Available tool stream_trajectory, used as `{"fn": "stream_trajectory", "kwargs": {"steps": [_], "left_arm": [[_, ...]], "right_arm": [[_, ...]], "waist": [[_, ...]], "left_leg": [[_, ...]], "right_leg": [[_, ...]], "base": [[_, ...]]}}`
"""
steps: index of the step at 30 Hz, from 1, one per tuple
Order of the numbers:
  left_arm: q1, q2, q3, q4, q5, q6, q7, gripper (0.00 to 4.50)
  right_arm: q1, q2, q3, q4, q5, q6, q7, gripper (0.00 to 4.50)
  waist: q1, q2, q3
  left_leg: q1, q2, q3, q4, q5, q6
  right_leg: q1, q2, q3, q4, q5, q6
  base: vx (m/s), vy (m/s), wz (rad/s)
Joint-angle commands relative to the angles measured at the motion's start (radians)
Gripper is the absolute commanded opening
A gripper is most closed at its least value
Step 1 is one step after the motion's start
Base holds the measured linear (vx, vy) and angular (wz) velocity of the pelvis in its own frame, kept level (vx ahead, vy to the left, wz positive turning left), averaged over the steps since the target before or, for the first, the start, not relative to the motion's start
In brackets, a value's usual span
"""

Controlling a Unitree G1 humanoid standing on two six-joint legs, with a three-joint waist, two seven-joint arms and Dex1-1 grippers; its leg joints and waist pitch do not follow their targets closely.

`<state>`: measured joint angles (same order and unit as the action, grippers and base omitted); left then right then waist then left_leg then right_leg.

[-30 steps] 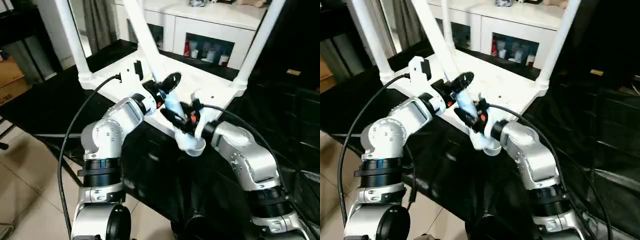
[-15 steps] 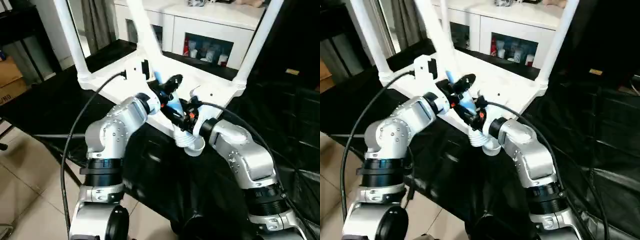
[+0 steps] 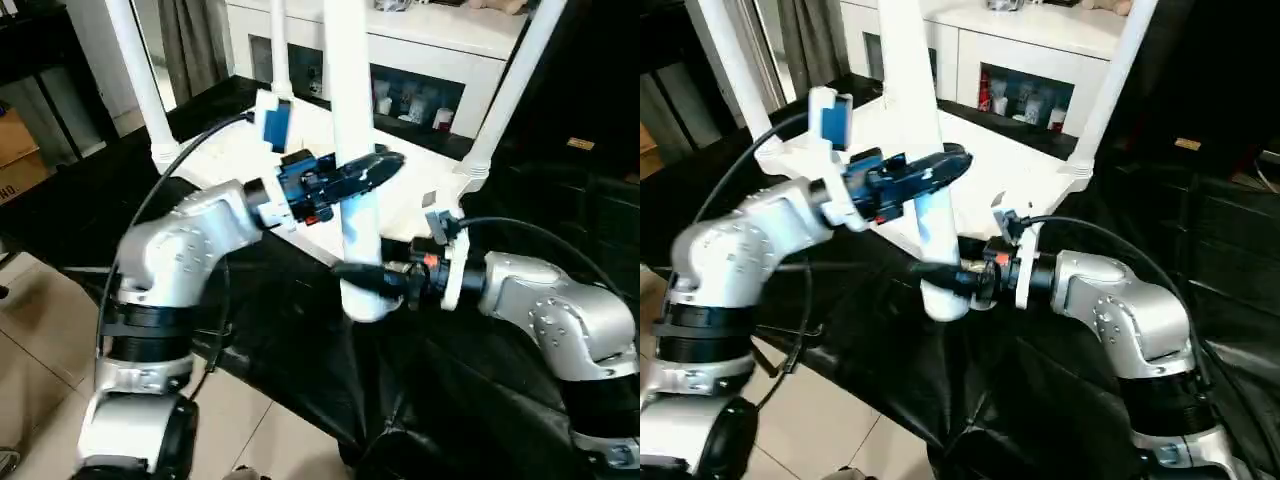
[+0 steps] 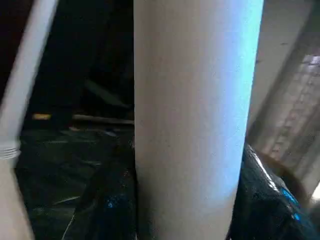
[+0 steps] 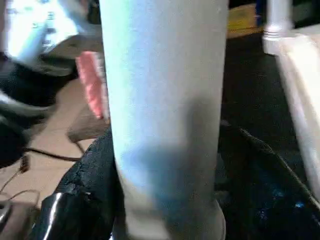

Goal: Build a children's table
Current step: Pick table leg

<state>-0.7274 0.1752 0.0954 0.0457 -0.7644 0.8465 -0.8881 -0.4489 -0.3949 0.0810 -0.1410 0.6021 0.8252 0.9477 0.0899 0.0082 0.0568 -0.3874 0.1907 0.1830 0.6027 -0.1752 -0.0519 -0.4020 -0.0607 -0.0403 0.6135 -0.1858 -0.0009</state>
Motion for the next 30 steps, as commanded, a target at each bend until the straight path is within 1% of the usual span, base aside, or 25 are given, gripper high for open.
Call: {"fn": "stream_trajectory", "kwargs": {"steps": [1, 3, 4, 6, 7, 8, 9, 10, 11, 12, 13, 14, 16, 17, 18, 19, 20, 22, 24, 25, 26, 27, 28, 29, 30], "left_arm": [[-0.038, -0.006, 0.005, -0.038, -0.061, 0.006, -0.05, 1.88], [-0.031, -0.006, -0.014, -0.031, -0.047, -0.003, -0.052, 1.88], [-0.029, -0.007, -0.017, -0.029, -0.044, -0.005, -0.051, 1.88], [-0.025, -0.006, -0.023, -0.025, -0.033, -0.011, -0.047, 1.88], [-0.024, -0.007, -0.026, -0.018, -0.016, -0.02, -0.031, 1.88], [-0.027, -0.009, -0.026, -0.006, -0.002, -0.024, -0.011, 2.23], [-0.031, -0.014, -0.024, 0.013, 0.023, -0.04, 0.025, 2.44], [-0.035, -0.023, -0.018, 0.031, 0.048, -0.052, 0.072, 2.44], [-0.037, -0.027, -0.015, 0.038, 0.056, -0.056, 0.09, 2.58], [-0.033, -0.035, -0.016, 0.041, 0.084, -0.07, 0.134, 2.58], [-0.031, -0.037, -0.018, 0.039, 0.095, -0.076, 0.15, 2.64], [-0.025, -0.044, -0.023, 0.035, 0.121, -0.091, 0.185, 2.86], [-0.021, -0.071, -0.013, 0.042, 0.167, -0.104, 0.292, 2.93], [-0.021, -0.071, -0.013, 0.042, 0.167, -0.104, 0.292, 2.96], [-0.017, -0.103, 0.012, 0.06, 0.208, -0.099, 0.426, 3.06], [-0.013, -0.114, 0.02, 0.065, 0.22, -0.097, 0.469, 3.06], [-0.006, -0.13, 0.03, 0.072, 0.249, -0.096, 0.546, 3.19], [0.012, -0.149, 0.033, 0.073, 0.293, -0.109, 0.631, 2.7], [0.028, -0.166, 0.026, 0.06, 0.318, -0.123, 0.671, 2.73], [0.032, -0.172, 0.021, 0.053, 0.323, -0.125, 0.678, 2.74], [0.032, -0.172, 0.02, 0.052, 0.324, -0.125, 0.68, 2.51], [0.033, -0.173, 0.01, 0.047, 0.321, -0.125, 0.676, 2.42], [0.032, -0.174, 0.011, 0.046, 0.318, -0.124, 0.677, 2.42], [0.029, -0.177, 0.016, 0.046, 0.309, -0.123, 0.675, 2.41], [0.027, -0.18, 0.02, 0.045, 0.301, -0.12, 0.675, 2.38]], "right_arm": [[0.003, -0.006, 0.008, 0.024, -0.022, 0.023, -0.025, 2.7], [0.004, -0.003, 0.007, 0.012, -0.004, 0.035, -0.03, 2.52], [0.005, -0.003, 0.007, 0.008, -0.002, 0.037, -0.03, 2.38], [0.007, 0.001, 0.005, 0.003, -0.001, 0.038, -0.033, 2.24], [0.009, 0.005, 0.002, 0.001, 0.0, 0.037, -0.038, 2.18], [0.01, 0.009, -0.003, 0.0, 0.003, 0.035, -0.046, 2.11], [0.011, 0.02, -0.013, 0.0, 0.008, 0.032, -0.068, 2.1], [0.011, 0.035, -0.024, 0.001, 0.009, 0.024, -0.096, 2.1], [0.011, 0.041, -0.028, 0.002, 0.009, 0.021, -0.108, 2.06], [0.008, 0.058, -0.037, 0.003, 0.005, 0.014, -0.136, 2.06], [0.007, 0.064, -0.04, 0.004, 0.004, 0.012, -0.146, 2.03], [0.003, 0.076, -0.045, 0.004, 0.002, 0.009, -0.162, 2.0], [-0.001, 0.095, -0.051, 0.005, -0.004, 0.003, -0.189, 2.0], [-0.001, 0.095, -0.051, 0.005, -0.004, 0.003, -0.189, 2.0], [-0.005, 0.114, -0.049, 0.005, -0.016, -0.004, -0.219, 1.99], [-0.006, 0.121, -0.047, 0.004, -0.02, -0.007, -0.23, 1.99], [-0.008, 0.132, -0.042, 0.004, -0.029, -0.013, -0.249, 1.99], [-0.007, 0.149, -0.032, 0.0, -0.042, -0.022, -0.28, 1.99], [-0.002, 0.159, -0.022, -0.011, -0.046, -0.021, -0.3, 1.98], [-0.001, 0.162, -0.02, -0.018, -0.047, -0.018, -0.306, 1.98], [-0.001, 0.163, -0.02, -0.019, -0.047, -0.018, -0.306, 1.97], [-0.001, 0.166, -0.018, -0.025, -0.052, -0.016, -0.311, 1.96], [-0.002, 0.167, -0.016, -0.026, -0.055, -0.018, -0.313, 1.96], [-0.002, 0.166, -0.014, -0.027, -0.062, -0.024, -0.316, 1.96], [-0.002, 0.166, -0.013, -0.028, -0.067, -0.027, -0.318, 1.96]], "waist": [[0.003, -0.011, -0.068], [0.004, -0.011, -0.068], [0.004, -0.008, -0.068], [0.006, -0.008, -0.069], [0.007, -0.01, -0.069], [0.007, -0.008, -0.07], [0.007, -0.008, -0.07], [0.007, -0.01, -0.07], [0.007, -0.01, -0.072], [0.007, -0.013, -0.072], [0.008, -0.013, -0.073], [0.009, -0.013, -0.074], [0.007, -0.012, -0.074], [0.008, -0.014, -0.074], [0.008, -0.012, -0.076], [0.005, -0.012, -0.075], [0.007, -0.016, -0.076], [0.005, -0.015, -0.074], [0.006, -0.014, -0.074], [0.008, -0.013, -0.075], [0.007, -0.013, -0.075], [0.008, -0.013, -0.076], [0.008, -0.009, -0.075], [0.008, -0.012, -0.074], [0.009, -0.012, -0.074]], "left_leg": [[0.021, 0.031, -0.01, -0.065, -0.138, 0.01], [0.022, 0.032, -0.011, -0.067, -0.145, 0.005], [0.022, 0.032, -0.012, -0.067, -0.145, 0.002], [0.024, 0.032, -0.011, -0.066, -0.147, -0.002], [0.021, 0.032, -0.012, -0.067, -0.141, -0.004], [0.02, 0.031, -0.012, -0.067, -0.137, -0.005], [0.02, 0.031, -0.012, -0.066, -0.134, -0.005], [0.019, 0.031, -0.013, -0.067, -0.131, -0.005], [0.02, 0.03, -0.013, -0.065, -0.128, -0.007], [0.019, 0.033, -0.013, -0.066, -0.124, -0.008], [0.018, 0.031, -0.014, -0.066, -0.119, -0.009], [0.017, 0.03, -0.013, -0.065, -0.114, -0.007], [0.016, 0.032, -0.014, -0.065, -0.11, -0.009], [0.016, 0.03, -0.014, -0.064, -0.106, -0.005], [0.016, 0.03, -0.013, -0.064, -0.102, -0.003], [0.015, 0.032, -0.013, -0.064, -0.101, -0.005], [0.015, 0.029, -0.013, -0.061, -0.102, -0.001], [0.013, 0.029, -0.014, -0.062, -0.093, 0.001], [0.014, 0.029, -0.015, -0.063, -0.096, 0.002], [0.016, 0.03, -0.013, -0.062, -0.098, 0.001], [0.015, 0.029, -0.014, -0.062, -0.099, 0.002], [0.016, 0.029, -0.014, -0.062, -0.098, 0.003], [0.016, 0.03, -0.015, -0.063, -0.101, 0.002], [0.016, 0.029, -0.014, -0.062, -0.106, 0.0], [0.015, 0.029, -0.014, -0.063, -0.107, 0.0]], "right_leg": [[0.049, -0.068, 0.038, -0.069, -0.186, -0.201], [0.049, -0.069, 0.038, -0.071, -0.207, -0.195], [0.049, -0.069, 0.038, -0.07, -0.208, -0.193], [0.048, -0.068, 0.038, -0.071, -0.209, -0.189], [0.05, -0.069, 0.038, -0.07, -0.203, -0.185], [0.05, -0.068, 0.038, -0.069, -0.196, -0.185], [0.05, -0.068, 0.038, -0.069, -0.189, -0.185], [0.051, -0.068, 0.038, -0.069, -0.183, -0.184], [0.051, -0.069, 0.036, -0.068, -0.177, -0.186], [0.051, -0.069, 0.038, -0.068, -0.168, -0.187], [0.053, -0.071, 0.036, -0.067, -0.164, -0.188], [0.054, -0.07, 0.037, -0.066, -0.158, -0.187], [0.054, -0.068, 0.037, -0.064, -0.139, -0.184], [0.056, -0.069, 0.036, -0.064, -0.136, -0.184], [0.056, -0.069, 0.037, -0.063, -0.13, -0.184], [0.054, -0.068, 0.037, -0.061, -0.118, -0.188], [0.058, -0.069, 0.037, -0.063, -0.118, -0.186], [0.057, -0.067, 0.037, -0.065, -0.116, -0.181], [0.056, -0.067, 0.036, -0.067, -0.137, -0.168], [0.055, -0.068, 0.036, -0.07, -0.145, -0.173], [0.054, -0.066, 0.036, -0.068, -0.141, -0.17], [0.053, -0.066, 0.036, -0.068, -0.139, -0.169], [0.052, -0.066, 0.036, -0.068, -0.139, -0.169], [0.053, -0.066, 0.036, -0.068, -0.137, -0.172], [0.052, -0.066, 0.036, -0.068, -0.138, -0.171]], "base": [[0.0, 0.0, 0.0], [0.0, 0.0, 0.0], [0.0, 0.0, 0.0], [0.0, 0.0, 0.0], [0.0, 0.0, 0.0], [0.0, 0.0, 0.0], [0.0, 0.0, 0.0], [0.0, 0.0, 0.0], [0.0, 0.0, 0.0], [0.0, 0.0, 0.0], [0.0, 0.0, 0.0], [0.0, 0.0, 0.0], [0.0, 0.0, 0.0], [0.0, 0.0, 0.0], [0.0, 0.0, 0.0], [0.0, 0.0, 0.0], [0.0, 0.0, 0.0], [0.0, 0.0, 0.0], [0.0, 0.0, 0.0], [0.0, 0.0, 0.0], [0.0, 0.0, 0.0], [0.0, 0.0, 0.0], [0.0, 0.0, 0.0], [0.0, 0.0, 0.0], [0.0, 0.0, 0.0]]}}
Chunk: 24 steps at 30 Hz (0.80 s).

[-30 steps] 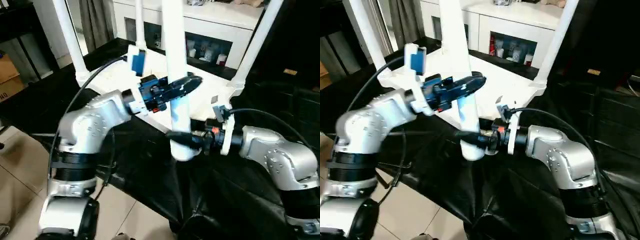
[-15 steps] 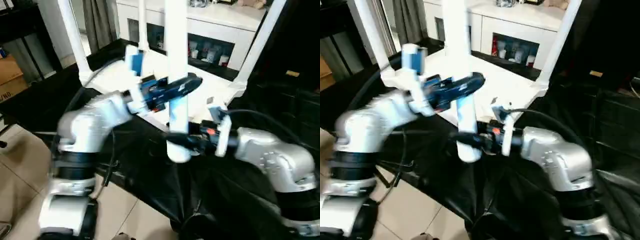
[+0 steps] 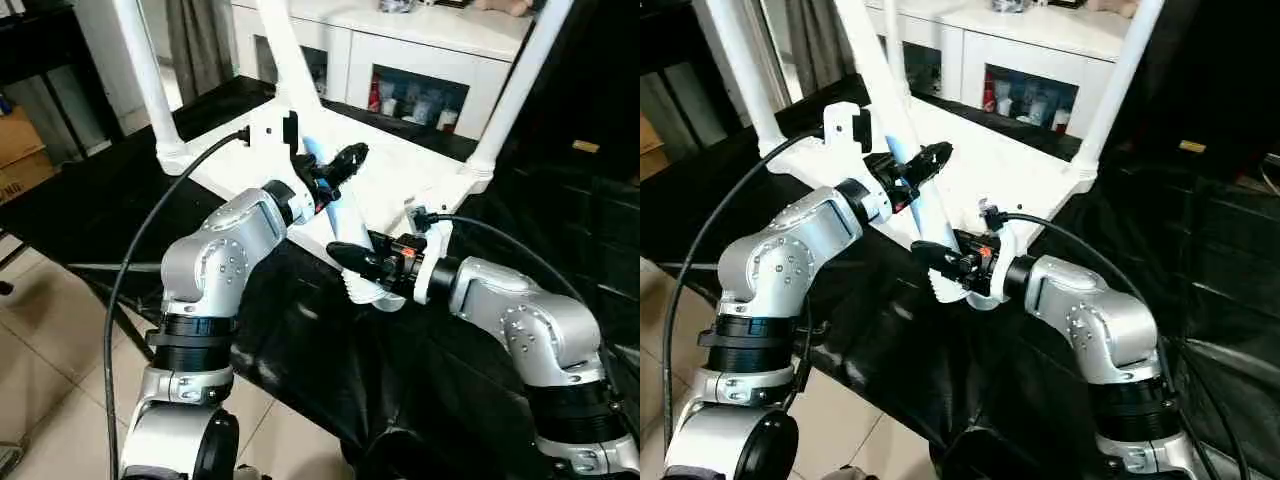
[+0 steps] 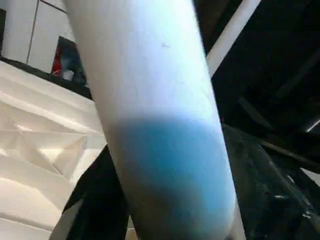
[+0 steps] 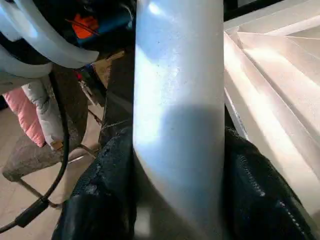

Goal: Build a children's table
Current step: Pick table leg

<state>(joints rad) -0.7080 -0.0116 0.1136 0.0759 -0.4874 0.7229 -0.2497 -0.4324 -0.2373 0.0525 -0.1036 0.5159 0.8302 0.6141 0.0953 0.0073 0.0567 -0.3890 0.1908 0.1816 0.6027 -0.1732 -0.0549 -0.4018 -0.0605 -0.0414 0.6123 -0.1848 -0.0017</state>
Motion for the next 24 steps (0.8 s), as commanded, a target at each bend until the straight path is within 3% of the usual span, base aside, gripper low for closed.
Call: {"fn": "stream_trajectory", "kwargs": {"steps": [1, 6, 7, 9, 10, 12, 15, 20, 24], "left_arm": [[0.006, 0.002, 0.009, 0.012, 0.014, 0.004, 0.038, 2.34], [-0.001, -0.003, 0.015, -0.009, -0.036, -0.007, -0.026, 2.23], [-0.001, -0.003, 0.014, -0.01, -0.037, -0.007, -0.029, 2.2], [0.001, 0.024, -0.012, -0.024, -0.08, -0.013, -0.157, 2.17], [0.01, 0.058, -0.044, -0.044, -0.113, -0.025, -0.289, 2.15], [0.017, 0.081, -0.064, -0.059, -0.135, -0.032, -0.378, 2.06], [0.007, 0.151, -0.103, -0.067, -0.189, 0.002, -0.56, 1.98], [-0.023, 0.185, -0.096, -0.058, -0.239, 0.033, -0.663, 1.92], [-0.037, 0.192, -0.083, -0.059, -0.284, 0.049, -0.711, 1.9]], "right_arm": [[-0.02, 0.009, 0.016, -0.065, 0.016, -0.035, 0.012, 1.96], [-0.017, 0.012, 0.004, -0.063, 0.029, -0.028, 0.011, 1.96], [-0.017, 0.012, 0.003, -0.063, 0.032, -0.026, 0.012, 2.31], [-0.013, -0.002, -0.008, -0.07, 0.075, 0.003, 0.06, 2.65], [-0.006, -0.035, 0.002, -0.089, 0.099, 0.019, 0.119, 2.65], [-0.001, -0.059, 0.013, -0.103, 0.111, 0.03, 0.155, 2.99], [0.012, -0.125, 0.043, -0.141, 0.136, 0.063, 0.237, 3.12], [0.021, -0.158, 0.059, -0.143, 0.131, 0.069, 0.263, 3.57], [0.017, -0.164, 0.068, -0.124, 0.13, 0.072, 0.263, 3.44]], "waist": [[0.003, -0.006, -0.074], [0.003, -0.008, -0.074], [0.003, -0.007, -0.074], [0.004, -0.006, -0.075], [0.005, -0.008, -0.074], [0.007, -0.005, -0.074], [0.01, -0.004, -0.073], [0.009, -0.008, -0.07], [0.009, -0.01, -0.066]], "left_leg": [[0.016, 0.029, -0.013, -0.063, -0.113, 0.0], [0.017, 0.028, -0.014, -0.063, -0.12, 0.001], [0.017, 0.028, -0.013, -0.063, -0.118, 0.003], [0.018, 0.028, -0.014, -0.063, -0.118, 0.005], [0.019, 0.027, -0.014, -0.064, -0.119, 0.011], [0.019, 0.031, -0.014, -0.065, -0.117, 0.012], [0.021, 0.031, -0.012, -0.065, -0.114, 0.013], [0.023, 0.03, -0.01, -0.066, -0.14, -0.001], [0.023, 0.03, -0.011, -0.067, -0.168, -0.016]], "right_leg": [[0.052, -0.066, 0.037, -0.068, -0.137, -0.169], [0.053, -0.066, 0.037, -0.068, -0.136, -0.173], [0.053, -0.067, 0.037, -0.068, -0.137, -0.173], [0.053, -0.067, 0.037, -0.068, -0.142, -0.172], [0.053, -0.067, 0.036, -0.07, -0.151, -0.17], [0.051, -0.067, 0.038, -0.065, -0.141, -0.17], [0.051, -0.066, 0.037, -0.063, -0.123, -0.178], [0.049, -0.07, 0.039, -0.066, -0.176, -0.188], [0.048, -0.071, 0.039, -0.073, -0.254, -0.169]], "base": [[0.0, 0.0, 0.0], [0.0, 0.0, 0.0], [0.0, 0.0, 0.0], [0.0, 0.0, 0.0], [0.0, 0.0, 0.0], [0.0, 0.0, 0.0], [0.0, 0.0, 0.0], [0.0, 0.0, 0.0], [0.0, 0.0, 0.0]]}}
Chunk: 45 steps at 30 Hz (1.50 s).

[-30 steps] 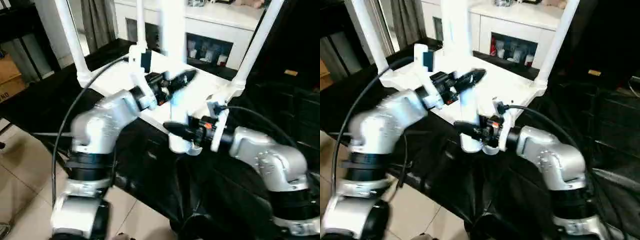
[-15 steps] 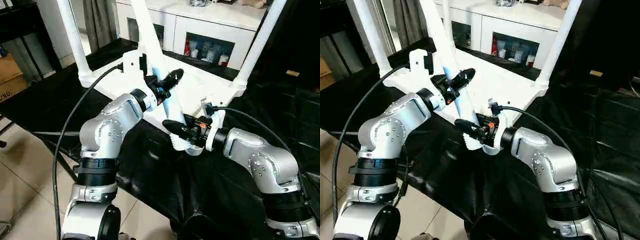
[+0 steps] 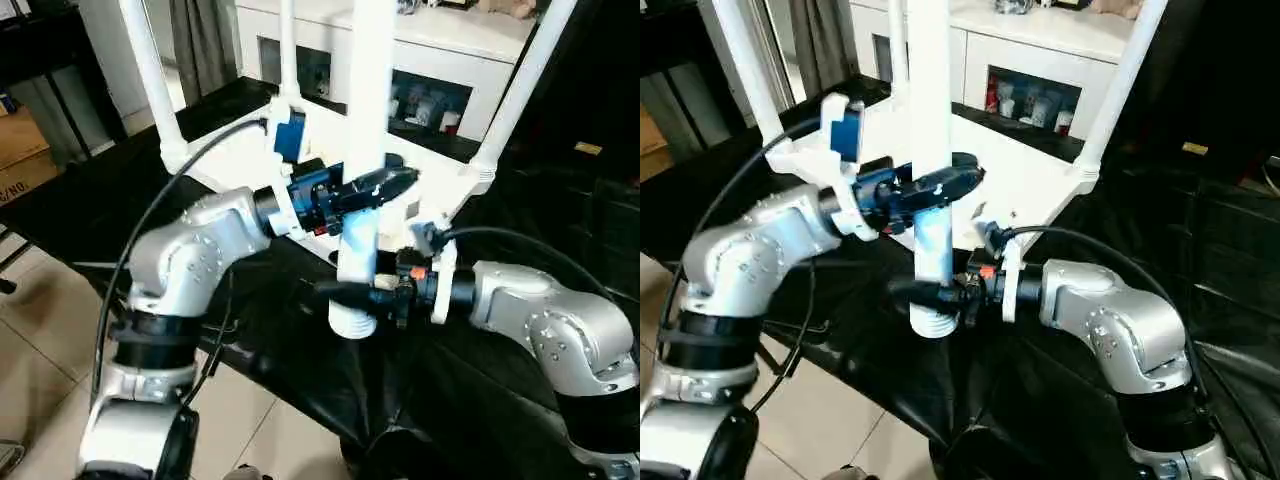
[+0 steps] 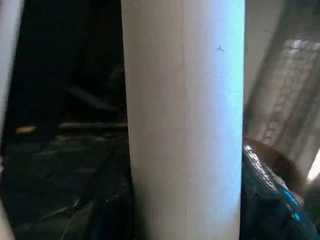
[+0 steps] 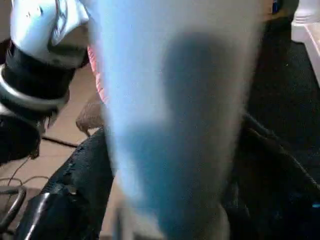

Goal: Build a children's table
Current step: Pick table leg

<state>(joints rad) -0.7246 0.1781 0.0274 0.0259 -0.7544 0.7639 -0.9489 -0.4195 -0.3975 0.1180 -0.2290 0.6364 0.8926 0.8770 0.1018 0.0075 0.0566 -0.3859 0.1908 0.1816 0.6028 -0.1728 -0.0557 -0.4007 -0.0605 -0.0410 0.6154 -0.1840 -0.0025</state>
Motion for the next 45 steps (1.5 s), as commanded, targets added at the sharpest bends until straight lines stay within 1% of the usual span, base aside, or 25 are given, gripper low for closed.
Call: {"fn": "stream_trajectory", "kwargs": {"steps": [1, 4, 5, 9, 10, 11, 13, 14, 15, 16, 18, 19, 21, 22, 23, 25, 26, 28, 29, 32, 34, 36, 37, 38, 45], "left_arm": [[-0.021, 0.001, 0.003, -0.01, -0.02, 0.007, -0.012, 1.9], [-0.021, 0.005, 0.001, -0.002, -0.027, 0.01, -0.022, 1.89], [-0.021, 0.005, 0.001, -0.002, -0.027, 0.01, -0.022, 1.88], [-0.012, -0.006, 0.012, 0.008, -0.006, -0.006, 0.028, 1.87], [-0.013, -0.012, 0.013, 0.016, 0.014, -0.016, 0.064, 2.43], [-0.018, -0.026, 0.012, 0.044, 0.071, -0.041, 0.149, 2.57], [-0.021, -0.033, 0.011, 0.064, 0.106, -0.05, 0.205, 2.57], [-0.028, -0.046, 0.017, 0.099, 0.166, -0.052, 0.321, 2.64], [-0.031, -0.05, 0.021, 0.108, 0.178, -0.051, 0.351, 2.78], [-0.041, -0.07, 0.045, 0.146, 0.218, -0.045, 0.47, 2.86], [-0.041, -0.078, 0.059, 0.152, 0.221, -0.037, 0.508, 2.9], [-0.04, -0.08, 0.061, 0.151, 0.222, -0.036, 0.515, 2.51], [-0.041, -0.091, 0.073, 0.151, 0.221, -0.032, 0.547, 2.58], [-0.047, -0.102, 0.086, 0.158, 0.22, -0.031, 0.577, 2.61], [-0.049, -0.103, 0.088, 0.161, 0.221, -0.032, 0.579, 2.52], [-0.056, -0.103, 0.088, 0.164, 0.22, -0.033, 0.58, 2.24], [-0.064, -0.1, 0.088, 0.164, 0.208, -0.024, 0.569, 2.24], [-0.069, -0.099, 0.089, 0.161, 0.198, -0.018, 0.562, 2.22], [-0.071, -0.094, 0.084, 0.15, 0.185, -0.013, 0.536, 2.16], [-0.072, -0.085, 0.068, 0.124, 0.171, -0.008, 0.493, 2.11], [-0.072, -0.082, 0.062, 0.12, 0.17, -0.007, 0.483, 2.07], [-0.077, -0.07, 0.045, 0.116, 0.17, -0.004, 0.457, 2.06], [-0.083, -0.058, 0.029, 0.115, 0.17, 0.0, 0.433, 2.06], [-0.091, -0.045, 0.015, 0.116, 0.17, 0.004, 0.408, 2.01], [-0.115, -0.015, -0.031, 0.109, 0.168, 0.018, 0.323, 1.91]], "right_arm": [[0.002, 0.0, 0.003, 0.007, 0.007, 0.013, -0.004, 3.25], [-0.005, 0.011, 0.003, 0.024, 0.003, 0.016, -0.021, 3.12], [-0.005, 0.011, 0.003, 0.024, 0.003, 0.016, -0.021, 2.89], [-0.02, 0.046, -0.013, 0.051, -0.004, 0.007, -0.068, 2.62], [-0.024, 0.055, -0.017, 0.055, -0.006, 0.004, -0.081, 2.45], [-0.029, 0.072, -0.024, 0.063, -0.014, -0.003, -0.107, 2.41], [-0.033, 0.085, -0.027, 0.069, -0.022, -0.009, -0.126, 2.37], [-0.039, 0.103, -0.032, 0.077, -0.027, -0.014, -0.149, 2.24], [-0.041, 0.107, -0.034, 0.079, -0.028, -0.015, -0.153, 2.16], [-0.046, 0.124, -0.038, 0.085, -0.029, -0.019, -0.172, 2.11], [-0.049, 0.131, -0.039, 0.086, -0.029, -0.02, -0.178, 2.07], [-0.05, 0.133, -0.039, 0.087, -0.029, -0.02, -0.18, 2.05], [-0.053, 0.139, -0.038, 0.089, -0.028, -0.022, -0.185, 2.04], [-0.058, 0.146, -0.035, 0.091, -0.028, -0.024, -0.194, 2.03], [-0.06, 0.148, -0.035, 0.092, -0.028, -0.025, -0.196, 2.02], [-0.064, 0.152, -0.033, 0.095, -0.032, -0.025, -0.201, 2.0], [-0.069, 0.157, -0.033, 0.095, -0.035, -0.026, -0.204, 2.0], [-0.072, 0.158, -0.033, 0.094, -0.038, -0.026, -0.206, 2.0], [-0.074, 0.155, -0.032, 0.093, -0.046, -0.034, -0.21, 1.99], [-0.077, 0.146, -0.034, 0.091, -0.047, -0.034, -0.205, 1.99], [-0.077, 0.145, -0.038, 0.09, -0.04, -0.026, -0.201, 2.55], [-0.08, 0.131, -0.04, 0.09, -0.028, -0.005, -0.186, 2.69], [-0.085, 0.111, -0.04, 0.09, -0.02, 0.015, -0.168, 2.69], [-0.095, 0.083, -0.038, 0.095, -0.018, 0.034, -0.148, 2.96], [-0.14, 0.019, -0.044, 0.149, 0.004, 0.093, -0.096, 3.03]], "waist": [[0.002, -0.011, -0.067], [0.002, -0.011, -0.069], [0.002, -0.011, -0.07], [0.0, -0.011, -0.071], [0.001, -0.011, -0.071], [0.001, -0.011, -0.072], [0.0, -0.01, -0.072], [0.002, -0.011, -0.073], [0.002, -0.01, -0.073], [0.003, -0.011, -0.076], [0.008, -0.015, -0.076], [0.008, -0.014, -0.076], [0.007, -0.015, -0.077], [0.007, -0.012, -0.077], [0.008, -0.013, -0.077], [0.008, -0.009, -0.078], [0.008, -0.006, -0.077], [0.01, -0.008, -0.076], [0.01, -0.004, -0.076], [0.01, -0.007, -0.075], [0.01, -0.006, -0.076], [0.01, -0.007, -0.076], [0.011, -0.004, -0.076], [0.01, -0.003, -0.075], [0.011, -0.008, -0.076]], "left_leg": [[0.019, 0.03, -0.012, -0.067, -0.167, -0.016], [0.02, 0.031, -0.012, -0.067, -0.156, -0.014], [0.019, 0.031, -0.012, -0.067, -0.148, -0.014], [0.018, 0.03, -0.012, -0.066, -0.14, -0.013], [0.019, 0.03, -0.011, -0.066, -0.139, -0.015], [0.018, 0.031, -0.013, -0.067, -0.136, -0.016], [0.019, 0.031, -0.013, -0.066, -0.14, -0.019], [0.018, 0.03, -0.013, -0.066, -0.135, -0.019], [0.017, 0.032, -0.013, -0.067, -0.133, -0.025], [0.018, 0.031, -0.013, -0.064, -0.129, -0.026], [0.015, 0.028, -0.014, -0.064, -0.115, -0.021], [0.014, 0.028, -0.014, -0.064, -0.108, -0.017], [0.013, 0.027, -0.013, -0.062, -0.088, -0.009], [0.014, 0.027, -0.012, -0.061, -0.084, -0.007], [0.014, 0.028, -0.012, -0.061, -0.085, -0.005], [0.014, 0.027, -0.013, -0.061, -0.093, -0.004], [0.016, 0.026, -0.012, -0.061, -0.102, -0.006], [0.016, 0.027, -0.013, -0.062, -0.11, -0.01], [0.017, 0.028, -0.014, -0.063, -0.115, -0.012], [0.019, 0.029, -0.013, -0.064, -0.127, -0.021], [0.018, 0.029, -0.013, -0.064, -0.122, -0.019], [0.019, 0.028, -0.013, -0.063, -0.119, -0.016], [0.02, 0.028, -0.014, -0.064, -0.118, -0.015], [0.021, 0.029, -0.013, -0.064, -0.122, -0.015], [0.018, 0.028, -0.012, -0.062, -0.113, -0.015]], "right_leg": [[0.047, -0.071, 0.039, -0.075, -0.258, -0.164], [0.046, -0.069, 0.038, -0.073, -0.241, -0.161], [0.047, -0.069, 0.038, -0.071, -0.228, -0.162], [0.047, -0.069, 0.038, -0.07, -0.209, -0.171], [0.048, -0.068, 0.038, -0.07, -0.205, -0.17], [0.048, -0.068, 0.038, -0.069, -0.194, -0.17], [0.046, -0.068, 0.037, -0.069, -0.189, -0.167], [0.05, -0.069, 0.038, -0.07, -0.192, -0.16], [0.05, -0.069, 0.038, -0.067, -0.185, -0.16], [0.05, -0.068, 0.038, -0.066, -0.169, -0.161], [0.056, -0.07, 0.037, -0.066, -0.158, -0.157], [0.054, -0.069, 0.037, -0.066, -0.153, -0.155], [0.054, -0.068, 0.037, -0.063, -0.12, -0.159], [0.053, -0.069, 0.037, -0.062, -0.113, -0.172], [0.053, -0.068, 0.036, -0.063, -0.112, -0.177], [0.053, -0.068, 0.036, -0.063, -0.115, -0.175], [0.051, -0.067, 0.036, -0.065, -0.121, -0.178], [0.051, -0.067, 0.036, -0.065, -0.13, -0.177], [0.051, -0.067, 0.036, -0.065, -0.137, -0.176], [0.051, -0.068, 0.036, -0.067, -0.148, -0.17], [0.051, -0.068, 0.037, -0.066, -0.139, -0.17], [0.051, -0.067, 0.037, -0.065, -0.13, -0.171], [0.051, -0.065, 0.037, -0.065, -0.131, -0.171], [0.051, -0.064, 0.037, -0.065, -0.128, -0.17], [0.053, -0.067, 0.037, -0.064, -0.138, -0.176]], "base": [[0.0, 0.0, 0.0], [0.0, 0.0, 0.0], [0.0, 0.0, 0.0], [0.0, 0.0, 0.0], [0.0, 0.0, 0.0], [0.0, 0.0, 0.0], [0.0, 0.0, 0.0], [0.0, 0.0, 0.0], [0.0, 0.0, 0.0], [0.0, 0.0, 0.0], [0.0, 0.0, 0.0], [0.0, 0.0, 0.0], [0.0, 0.0, 0.0], [0.0, 0.0, 0.0], [0.0, 0.0, 0.0], [0.0, 0.0, 0.0], [0.0, 0.0, 0.0], [0.0, 0.0, 0.0], [0.0, 0.0, 0.0], [0.0, 0.0, 0.0], [0.0, 0.0, 0.0], [0.0, 0.0, 0.0], [0.0, 0.0, 0.0], [0.0, 0.0, 0.0], [0.0, 0.0, 0.0]]}}
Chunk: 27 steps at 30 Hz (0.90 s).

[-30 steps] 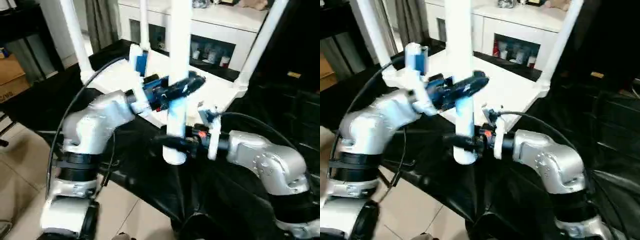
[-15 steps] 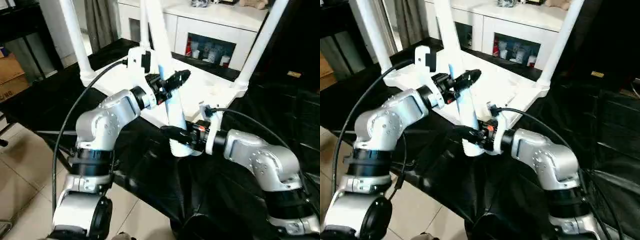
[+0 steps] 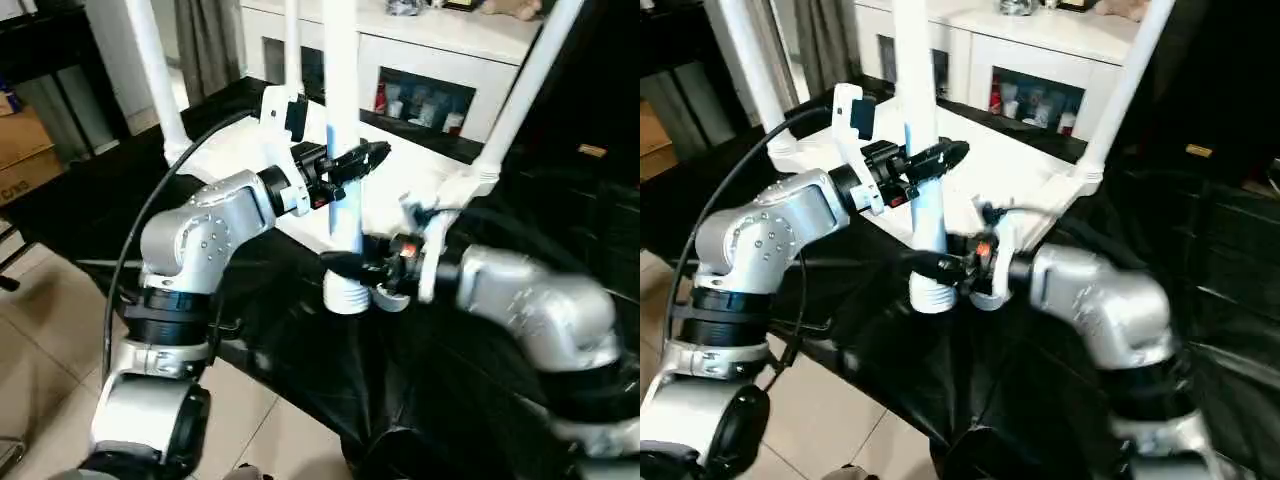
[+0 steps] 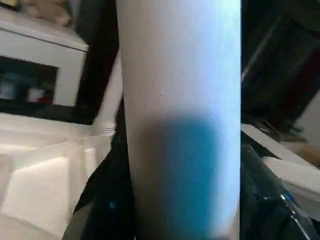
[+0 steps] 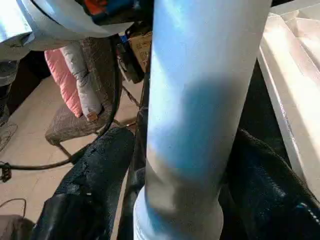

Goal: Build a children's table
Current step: Pick table leg

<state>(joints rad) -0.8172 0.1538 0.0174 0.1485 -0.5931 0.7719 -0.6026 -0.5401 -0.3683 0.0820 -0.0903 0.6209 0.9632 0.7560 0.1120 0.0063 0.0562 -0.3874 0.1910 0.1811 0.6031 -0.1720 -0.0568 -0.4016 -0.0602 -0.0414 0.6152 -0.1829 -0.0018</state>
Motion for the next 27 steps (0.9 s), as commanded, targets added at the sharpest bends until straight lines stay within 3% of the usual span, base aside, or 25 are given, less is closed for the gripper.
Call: {"fn": "stream_trajectory", "kwargs": {"steps": [1, 11, 14, 27], "left_arm": [[-0.023, 0.011, -0.024, -0.014, 0.005, 0.011, -0.03, 1.9], [-0.042, -0.009, -0.037, -0.014, -0.024, 0.022, -0.074, 1.87], [-0.046, -0.007, -0.035, -0.011, -0.03, 0.025, -0.086, 1.86], [-0.04, 0.001, -0.037, -0.005, -0.03, 0.032, -0.107, 1.86]], "right_arm": [[-0.021, -0.015, -0.005, 0.012, 0.019, 0.025, 0.031, 3.03], [-0.041, -0.021, 0.034, 0.048, 0.02, 0.039, 0.073, 3.03], [-0.041, -0.018, 0.04, 0.054, 0.012, 0.035, 0.075, 3.03], [-0.039, -0.015, 0.015, 0.046, 0.02, 0.005, 0.079, 3.03]], "waist": [[0.0, -0.008, -0.075], [0.002, -0.011, -0.077], [0.002, -0.008, -0.077], [0.002, -0.005, -0.077]], "left_leg": [[0.02, 0.028, -0.011, -0.062, -0.113, -0.013], [0.018, 0.028, -0.01, -0.059, -0.094, -0.001], [0.019, 0.028, -0.011, -0.059, -0.102, -0.005], [0.019, 0.029, -0.011, -0.06, -0.11, -0.01]], "right_leg": [[0.054, -0.068, 0.037, -0.064, -0.138, -0.179], [0.056, -0.069, 0.037, -0.06, -0.112, -0.203], [0.056, -0.07, 0.037, -0.061, -0.123, -0.203], [0.056, -0.068, 0.036, -0.061, -0.112, -0.204]], "base": [[0.0, 0.0, 0.0], [0.0, 0.0, 0.0], [0.0, 0.0, 0.0], [0.0, 0.0, 0.0]]}}
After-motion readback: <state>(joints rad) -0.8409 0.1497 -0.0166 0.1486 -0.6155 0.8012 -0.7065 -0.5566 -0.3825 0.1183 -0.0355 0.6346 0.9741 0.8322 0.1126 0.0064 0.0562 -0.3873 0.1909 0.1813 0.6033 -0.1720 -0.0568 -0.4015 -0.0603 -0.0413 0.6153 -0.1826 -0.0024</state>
